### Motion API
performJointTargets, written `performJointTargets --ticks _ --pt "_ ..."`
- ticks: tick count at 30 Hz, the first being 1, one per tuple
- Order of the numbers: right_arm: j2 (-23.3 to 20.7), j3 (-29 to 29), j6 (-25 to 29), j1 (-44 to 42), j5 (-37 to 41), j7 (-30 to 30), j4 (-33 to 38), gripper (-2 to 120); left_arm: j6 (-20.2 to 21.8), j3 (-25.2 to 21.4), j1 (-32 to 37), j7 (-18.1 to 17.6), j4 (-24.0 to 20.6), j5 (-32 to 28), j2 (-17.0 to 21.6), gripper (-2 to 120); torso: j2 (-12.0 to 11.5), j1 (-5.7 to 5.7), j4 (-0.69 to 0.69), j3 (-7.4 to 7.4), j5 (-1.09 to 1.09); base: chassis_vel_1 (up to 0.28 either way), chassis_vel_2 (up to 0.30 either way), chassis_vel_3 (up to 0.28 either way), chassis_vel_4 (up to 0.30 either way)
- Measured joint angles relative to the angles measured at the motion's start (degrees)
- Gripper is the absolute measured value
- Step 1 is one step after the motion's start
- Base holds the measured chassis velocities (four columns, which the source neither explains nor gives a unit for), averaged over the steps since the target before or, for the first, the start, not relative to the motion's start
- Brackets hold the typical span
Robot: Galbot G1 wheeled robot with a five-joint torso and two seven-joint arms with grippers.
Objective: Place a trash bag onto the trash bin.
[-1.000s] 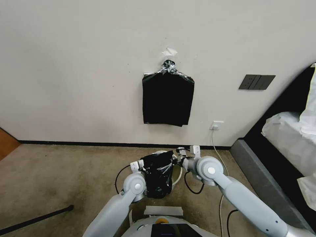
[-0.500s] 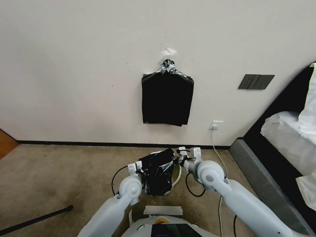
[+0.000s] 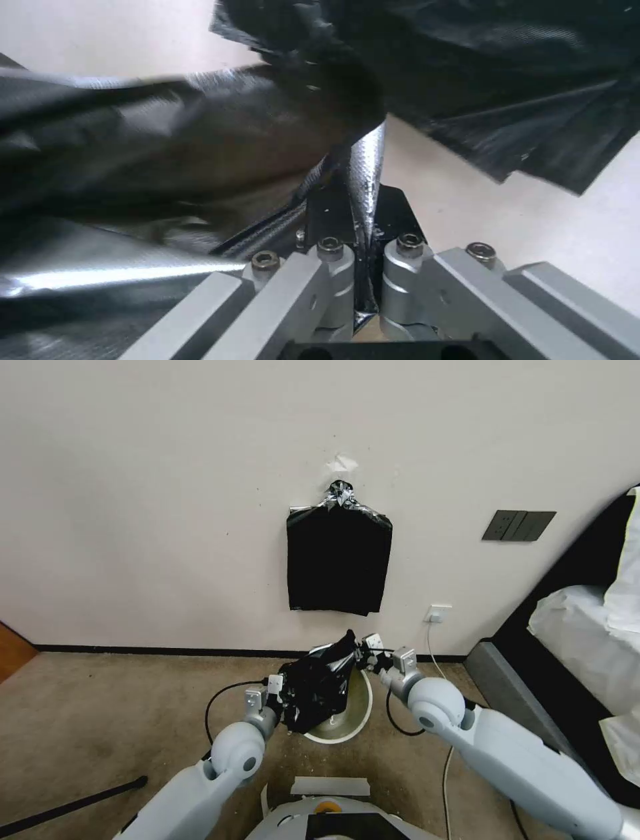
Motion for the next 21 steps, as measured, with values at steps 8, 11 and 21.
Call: performJointTargets --ticks 8,11,21 --pt "-4.4 2.0 0.2 -1.9 2.2 -3.6 -2.0 0 -7.9 -4.1 2.9 7.8 -1.4 2.8 1.3 1 0.0 0.00 -0.01 0.00 0.01 0.000 0.000 0.000 0.000" --pt "-7.9 5.8 0.4 -7.6 3.0 -7.1 -1.2 0 -11.0 -5.7 3.1 8.1 -1.4 -2.5 0.1 1 0.0 0.00 -0.02 -0.01 0.01 0.000 0.000 0.000 0.000" --pt "-9.5 15.9 4.3 -22.3 1.4 -11.2 3.5 0 -12.9 -8.5 2.3 4.3 -0.4 -10.7 -3.6 1 0.0 0.00 -0.01 -0.01 -0.01 0.000 0.000 0.000 0.000"
